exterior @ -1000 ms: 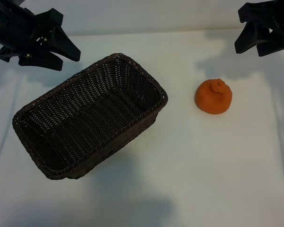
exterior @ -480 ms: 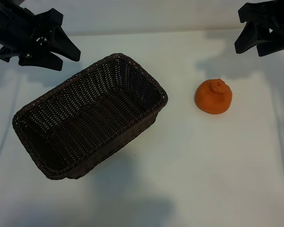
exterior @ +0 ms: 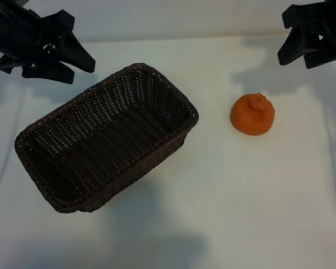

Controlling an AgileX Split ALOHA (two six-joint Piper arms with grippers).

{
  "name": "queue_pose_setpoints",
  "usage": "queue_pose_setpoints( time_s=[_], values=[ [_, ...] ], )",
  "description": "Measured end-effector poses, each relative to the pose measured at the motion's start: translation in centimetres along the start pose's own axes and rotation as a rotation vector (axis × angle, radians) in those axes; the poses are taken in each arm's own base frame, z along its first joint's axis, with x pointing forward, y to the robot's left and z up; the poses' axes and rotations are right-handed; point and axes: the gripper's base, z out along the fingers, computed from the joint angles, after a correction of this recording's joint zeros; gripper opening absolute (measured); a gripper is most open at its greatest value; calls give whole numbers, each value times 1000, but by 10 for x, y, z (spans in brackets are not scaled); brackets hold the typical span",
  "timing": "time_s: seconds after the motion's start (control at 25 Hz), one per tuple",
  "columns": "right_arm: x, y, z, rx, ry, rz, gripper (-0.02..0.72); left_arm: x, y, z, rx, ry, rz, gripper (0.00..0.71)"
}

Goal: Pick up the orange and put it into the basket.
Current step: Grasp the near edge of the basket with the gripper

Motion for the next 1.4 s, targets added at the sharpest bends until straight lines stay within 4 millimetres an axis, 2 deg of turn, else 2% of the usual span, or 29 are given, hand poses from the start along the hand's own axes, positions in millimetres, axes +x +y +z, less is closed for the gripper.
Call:
queue_pose_setpoints(
  time_s=[0.48,0.88,1.16,1.28,1.4],
  values=[
    [0,0,0,0,1,-1,478,-1,2,0,-18,-7,5,548],
    [0,0,0,0,1,-1,478,-8,4,0,-43,-83,20,548],
    [0,0,0,0,1,-1,478,0,3,-1,-28,0,19,548],
    [0,0,0,0,1,-1,478,-4,7,-14,-35,-41,-9,548],
    [0,0,0,0,1,-1,478,1,6,-40,-64,-115,-64,548]
  ],
)
